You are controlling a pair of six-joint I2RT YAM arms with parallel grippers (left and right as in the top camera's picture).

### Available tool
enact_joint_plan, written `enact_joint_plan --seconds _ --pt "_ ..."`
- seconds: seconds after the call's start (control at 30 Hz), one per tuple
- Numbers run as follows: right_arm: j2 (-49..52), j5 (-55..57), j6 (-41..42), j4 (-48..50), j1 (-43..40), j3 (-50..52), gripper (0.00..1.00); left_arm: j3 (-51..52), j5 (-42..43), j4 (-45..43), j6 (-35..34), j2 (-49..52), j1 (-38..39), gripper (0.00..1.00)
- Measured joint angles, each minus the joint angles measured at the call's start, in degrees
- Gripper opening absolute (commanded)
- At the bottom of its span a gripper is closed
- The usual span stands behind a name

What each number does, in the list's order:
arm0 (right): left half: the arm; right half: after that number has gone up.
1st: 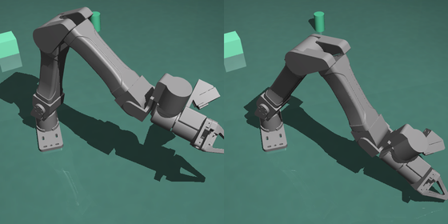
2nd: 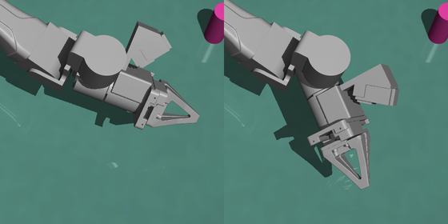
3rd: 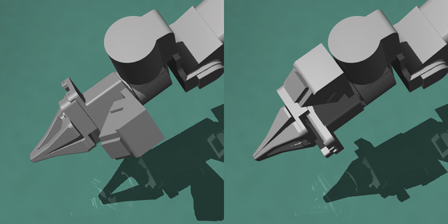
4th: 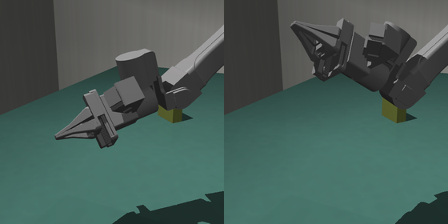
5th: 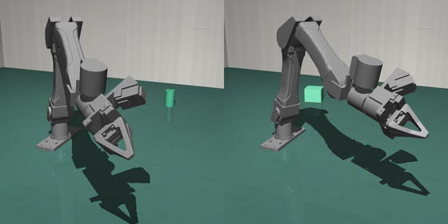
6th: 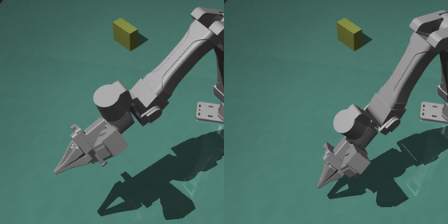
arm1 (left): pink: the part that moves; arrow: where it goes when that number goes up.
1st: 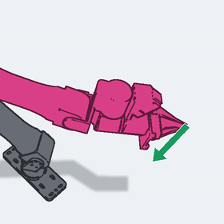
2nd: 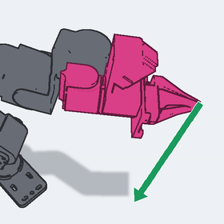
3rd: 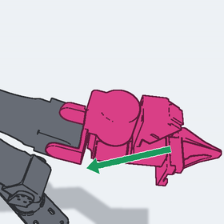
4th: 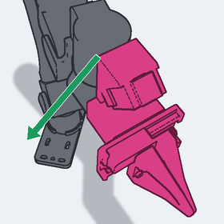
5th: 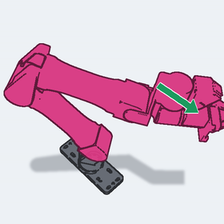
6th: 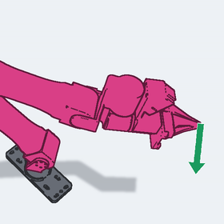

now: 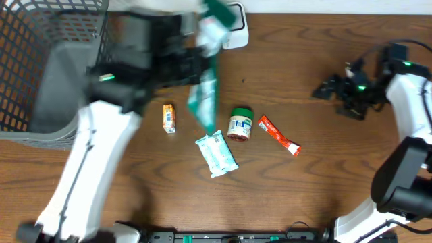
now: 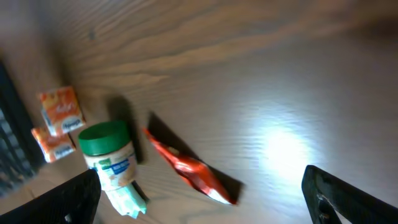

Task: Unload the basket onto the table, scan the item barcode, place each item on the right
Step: 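Carry the gloves pack right and lay it flat beside the jar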

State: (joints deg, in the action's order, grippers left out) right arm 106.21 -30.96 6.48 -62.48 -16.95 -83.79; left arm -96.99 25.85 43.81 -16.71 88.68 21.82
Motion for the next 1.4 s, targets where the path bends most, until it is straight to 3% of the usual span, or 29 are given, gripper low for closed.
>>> enact_joint_plan --seconds 0.13,0.3,0.5,0.73,0.77,0.87,0.9,1.03,1.17,1.3,1.4 --pt "0.0 0.9 -0.26 -1.03 -6.19 -0.02 0.99 0.09 -0.33 -14.99 0.81 7.93 9.25 0.07" --pt "0.0 3.56 -0.09 -0.85 -14.16 -0.04 0.99 0.13 -0.66 -31.04 6.54 18.29 18.27 0.08" --pt "0.0 5.2 1.36 -0.85 -21.7 -0.04 0.99 0.13 -8.07 -39.89 12.94 28.11 25.07 0.07" --pt "0.0 5.49 2.01 -0.81 -22.99 -0.04 0.99 0.13 -14.12 -43.1 18.03 37.03 28.13 0.11" --pt "0.0 5.49 2.05 -0.81 -22.95 -0.04 0.99 0.13 -14.43 -43.32 18.49 37.83 28.17 0.17" --pt "0.0 5.49 2.05 -0.74 -22.84 -0.04 0.99 0.24 -15.32 -44.78 19.21 38.99 28.11 0.64" --pt "0.0 5.46 2.05 -0.74 -22.84 -0.04 0.99 0.28 -15.54 -45.94 19.15 39.04 28.09 0.68" --pt "0.0 5.49 2.05 -0.74 -22.84 -0.04 0.99 0.28 -15.82 -50.21 18.49 38.73 28.06 0.72" --pt "0.0 5.46 2.05 -0.94 -22.84 -0.04 0.99 0.28 -15.96 -49.09 18.34 36.87 28.06 0.72" --pt "0.0 3.76 1.2 -2.21 -22.84 -0.04 0.99 0.26 -16.79 -43.15 18.21 30.6 28.04 0.72" --pt "0.0 0.63 -0.87 -3.13 -22.12 -0.02 0.99 -0.07 -19.21 -33.48 18.21 22.95 28.06 0.72"
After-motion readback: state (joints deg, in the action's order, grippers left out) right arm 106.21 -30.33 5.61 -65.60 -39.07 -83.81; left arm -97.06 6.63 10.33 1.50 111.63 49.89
